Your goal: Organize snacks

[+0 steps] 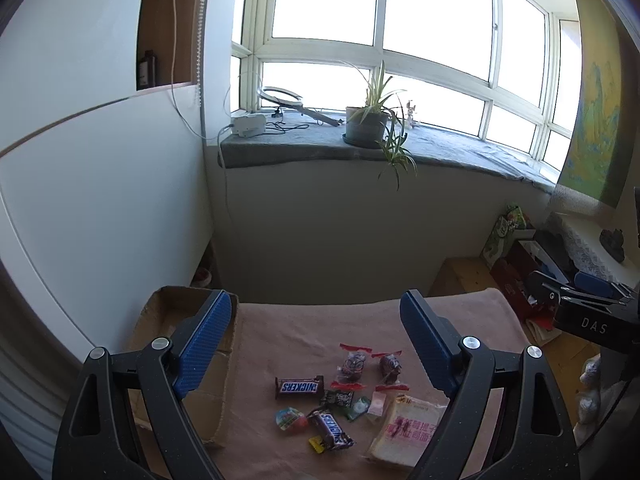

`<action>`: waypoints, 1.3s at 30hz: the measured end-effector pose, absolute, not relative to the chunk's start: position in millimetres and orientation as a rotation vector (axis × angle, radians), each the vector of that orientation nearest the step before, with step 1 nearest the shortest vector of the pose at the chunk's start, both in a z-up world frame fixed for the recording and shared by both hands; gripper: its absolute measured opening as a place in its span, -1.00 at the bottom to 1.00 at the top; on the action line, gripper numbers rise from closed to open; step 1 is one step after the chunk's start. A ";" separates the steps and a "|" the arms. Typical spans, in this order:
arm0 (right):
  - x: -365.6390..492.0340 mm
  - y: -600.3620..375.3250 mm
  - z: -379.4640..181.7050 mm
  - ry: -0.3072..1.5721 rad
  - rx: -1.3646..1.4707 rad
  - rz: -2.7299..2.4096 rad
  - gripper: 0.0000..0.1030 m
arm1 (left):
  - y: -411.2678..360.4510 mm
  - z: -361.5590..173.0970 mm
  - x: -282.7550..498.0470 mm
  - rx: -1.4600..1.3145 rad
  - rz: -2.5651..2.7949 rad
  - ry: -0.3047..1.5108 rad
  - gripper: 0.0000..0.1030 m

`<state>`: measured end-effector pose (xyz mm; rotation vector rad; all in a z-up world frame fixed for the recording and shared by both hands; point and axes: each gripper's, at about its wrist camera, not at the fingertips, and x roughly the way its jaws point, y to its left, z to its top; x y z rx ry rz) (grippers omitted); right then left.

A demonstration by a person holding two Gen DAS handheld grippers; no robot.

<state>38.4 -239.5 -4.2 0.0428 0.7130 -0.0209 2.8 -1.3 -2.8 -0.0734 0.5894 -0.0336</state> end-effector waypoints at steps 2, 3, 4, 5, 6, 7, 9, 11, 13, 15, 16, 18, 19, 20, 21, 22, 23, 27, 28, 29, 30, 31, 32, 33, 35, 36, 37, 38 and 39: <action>38.4 -240.1 -5.1 0.717 0.043 -0.021 1.00 | -1.6 -3.7 3.2 -0.077 -0.038 0.596 0.69; 37.9 -240.1 -6.0 0.719 0.042 -0.021 1.00 | -1.6 -4.3 3.4 -0.080 -0.041 0.599 0.69; 39.2 -240.3 -5.8 0.722 0.041 -0.021 1.00 | -1.6 -4.7 3.6 -0.082 -0.043 0.602 0.69; 39.7 -240.3 -6.3 0.725 0.041 -0.022 1.00 | -1.8 -4.9 3.8 -0.082 -0.043 0.605 0.69; 39.6 -240.7 -7.3 0.728 0.042 -0.022 1.00 | -1.9 -5.4 3.9 -0.081 -0.044 0.608 0.69; 40.0 -241.1 -7.4 0.731 0.042 -0.023 1.00 | -1.8 -5.7 4.0 -0.081 -0.044 0.611 0.69; 40.2 -241.0 -8.5 0.736 0.042 -0.024 1.00 | -1.9 -7.4 5.0 -0.083 -0.048 0.620 0.69; 40.6 -241.0 -9.6 0.742 0.042 -0.025 1.00 | -1.3 -9.6 6.4 -0.086 -0.054 0.633 0.69; 40.9 -241.0 -11.9 0.750 0.041 -0.026 1.00 | -1.7 -12.3 7.6 -0.085 -0.053 0.648 0.69; 41.7 -241.4 -14.6 0.757 0.041 -0.027 1.00 | -1.7 -14.7 9.1 -0.086 -0.057 0.658 0.69; 42.2 -241.8 -15.5 0.760 0.041 -0.026 1.00 | -2.0 -16.4 9.9 -0.088 -0.063 0.664 0.69; 42.8 -243.0 -18.9 0.768 0.043 -0.026 1.00 | -2.0 -20.9 12.0 -0.097 -0.077 0.684 0.69; 43.0 -243.4 -20.4 0.774 0.044 -0.027 1.00 | -2.0 -23.7 13.2 -0.102 -0.087 0.694 0.69; 44.2 -244.5 -21.7 0.779 0.046 -0.026 1.00 | -1.7 -26.9 14.5 -0.110 -0.098 0.708 0.69; 44.6 -245.5 -24.2 0.783 0.046 -0.025 1.00 | -1.2 -30.6 16.1 -0.119 -0.110 0.718 0.69; 44.1 -246.4 -27.2 0.788 0.045 -0.024 1.00 | -0.5 -35.1 18.0 -0.130 -0.123 0.730 0.69; 44.7 -247.3 -31.1 0.796 0.043 -0.021 1.00 | 0.0 -40.0 19.9 -0.139 -0.134 0.747 0.69; 46.1 -252.1 -55.8 0.855 0.050 -0.011 1.00 | 0.6 -62.5 27.6 -0.170 -0.165 0.822 0.65; 46.2 -254.7 -64.2 0.876 0.059 -0.008 1.00 | -0.2 -67.5 28.8 -0.175 -0.175 0.838 0.65; 46.4 -258.0 -72.8 0.896 0.075 0.001 1.00 | -0.6 -72.6 30.4 -0.177 -0.186 0.854 0.65; 46.6 -261.0 -81.5 0.916 0.093 0.013 1.00 | -1.9 -77.3 31.7 -0.177 -0.196 0.872 0.63; 47.3 -263.8 -90.4 0.939 0.108 0.023 1.00 | -3.2 -81.7 32.4 -0.179 -0.207 0.888 0.61; 47.4 -266.4 -99.0 0.962 0.122 0.033 1.00 | -4.5 -86.2 33.6 -0.181 -0.219 0.902 0.60; 47.5 -268.8 -106.6 0.982 0.141 0.046 1.00 | -5.7 -91.0 34.9 -0.181 -0.233 0.920 0.53; 47.0 -271.6 -121.0 1.020 0.186 0.074 1.00 | -8.2 -101.8 38.7 -0.191 -0.260 0.962 0.40; 46.8 -273.1 -127.7 1.039 0.208 0.087 1.00 | -9.4 -106.8 40.3 -0.201 -0.275 0.985 0.33; 46.6 -273.7 -134.4 1.057 0.227 0.097 1.00 | -10.8 -112.3 41.8 -0.214 -0.292 1.008 0.27; 45.6 -273.3 -139.1 1.074 0.245 0.110 1.00 | -12.5 -117.3 42.8 -0.224 -0.308 1.031 0.24; 45.3 -272.9 -143.5 1.087 0.262 0.128 1.00 | -14.6 -122.4 43.5 -0.232 -0.322 1.051 0.18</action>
